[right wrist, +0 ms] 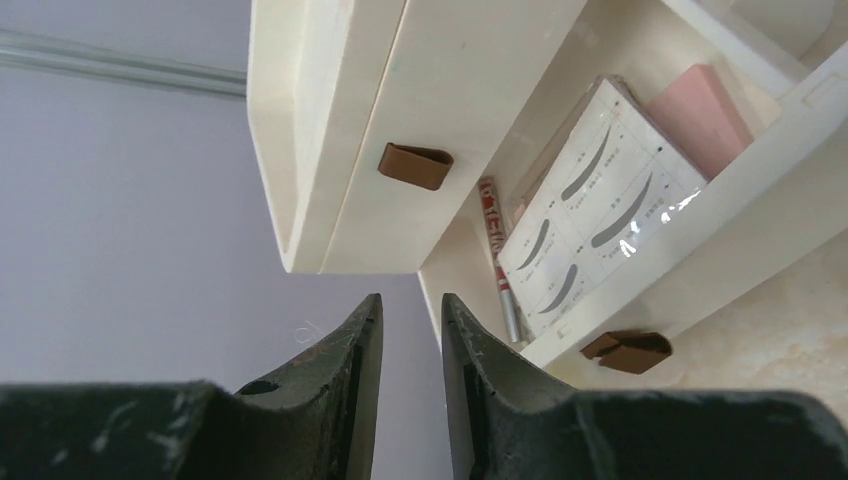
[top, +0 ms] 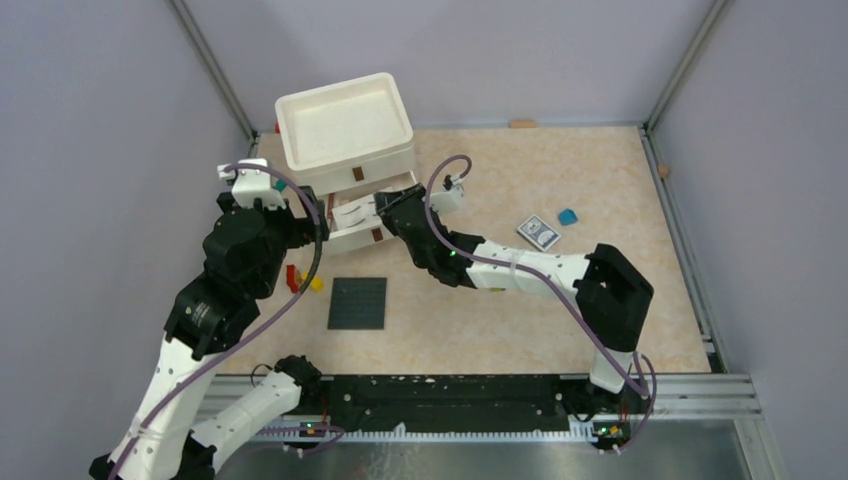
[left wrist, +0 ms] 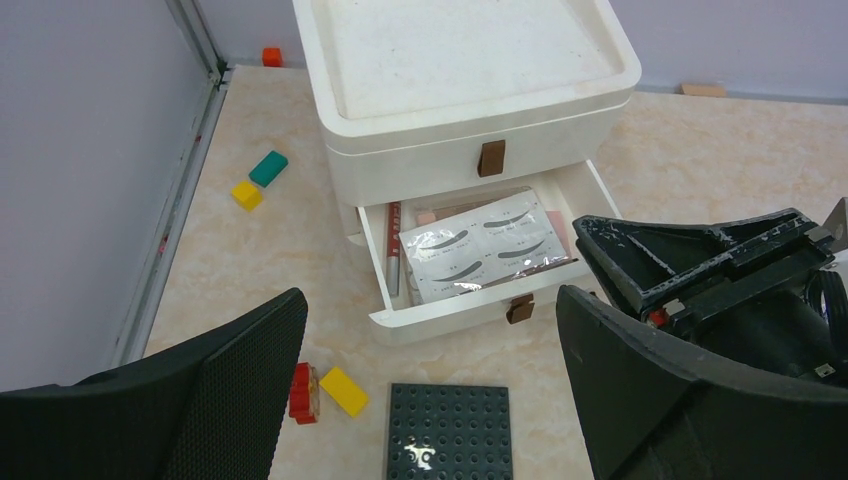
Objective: Organize the makeup
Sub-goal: Place the makeup tool in the drawer, then close the drawer in the storage box.
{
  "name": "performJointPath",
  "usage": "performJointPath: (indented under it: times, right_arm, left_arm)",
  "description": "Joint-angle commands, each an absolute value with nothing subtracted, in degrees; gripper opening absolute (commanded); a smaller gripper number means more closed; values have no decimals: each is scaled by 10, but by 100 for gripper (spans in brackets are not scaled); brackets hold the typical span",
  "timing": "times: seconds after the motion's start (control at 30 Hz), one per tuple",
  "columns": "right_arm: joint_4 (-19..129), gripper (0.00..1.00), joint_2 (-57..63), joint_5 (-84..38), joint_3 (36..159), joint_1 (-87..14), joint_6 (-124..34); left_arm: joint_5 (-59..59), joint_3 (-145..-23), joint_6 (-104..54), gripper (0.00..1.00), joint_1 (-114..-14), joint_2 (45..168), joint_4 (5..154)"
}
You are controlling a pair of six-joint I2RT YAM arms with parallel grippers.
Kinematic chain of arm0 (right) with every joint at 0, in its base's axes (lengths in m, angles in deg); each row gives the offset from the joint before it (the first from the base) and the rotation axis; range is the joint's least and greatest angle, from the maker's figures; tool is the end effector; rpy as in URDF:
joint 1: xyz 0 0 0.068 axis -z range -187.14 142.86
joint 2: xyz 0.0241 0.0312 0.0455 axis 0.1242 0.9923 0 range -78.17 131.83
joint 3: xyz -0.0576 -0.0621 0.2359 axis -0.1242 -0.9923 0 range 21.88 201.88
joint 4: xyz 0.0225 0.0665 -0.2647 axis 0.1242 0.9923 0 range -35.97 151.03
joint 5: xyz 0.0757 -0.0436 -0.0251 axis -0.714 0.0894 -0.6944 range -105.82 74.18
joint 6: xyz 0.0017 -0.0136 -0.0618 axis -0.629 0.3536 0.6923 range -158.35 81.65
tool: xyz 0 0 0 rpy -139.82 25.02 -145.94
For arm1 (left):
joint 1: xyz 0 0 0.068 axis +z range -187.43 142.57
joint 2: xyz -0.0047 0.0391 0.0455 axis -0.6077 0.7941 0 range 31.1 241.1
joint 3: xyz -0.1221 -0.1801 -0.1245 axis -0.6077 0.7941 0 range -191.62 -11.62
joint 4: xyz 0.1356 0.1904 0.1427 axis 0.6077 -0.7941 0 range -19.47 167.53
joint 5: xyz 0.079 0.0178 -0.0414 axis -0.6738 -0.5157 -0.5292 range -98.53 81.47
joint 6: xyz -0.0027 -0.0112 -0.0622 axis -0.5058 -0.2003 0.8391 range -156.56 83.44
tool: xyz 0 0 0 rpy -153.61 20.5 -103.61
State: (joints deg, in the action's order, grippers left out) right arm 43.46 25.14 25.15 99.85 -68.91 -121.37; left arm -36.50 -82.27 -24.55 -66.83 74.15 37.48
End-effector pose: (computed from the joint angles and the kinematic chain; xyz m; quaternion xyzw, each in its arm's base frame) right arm 0.2369 0.3740 0.2636 0.3468 0.6899 0.4612 0.4372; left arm 0.1498 -0.0583 0.4257 -0.0352 0.7707 -0.0386 0.6351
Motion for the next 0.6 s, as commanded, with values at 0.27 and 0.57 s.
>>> performJointPath:
  times: [0.27,0.57]
  right_arm:
    - [379,27,175,186,914,-686,-830]
    - [384,34,176,32,869,-659,-802]
  left_arm:
    - [-358,-861,-265,99,-669,838,399]
    - [-285,-914,-241,99,-565,956,419]
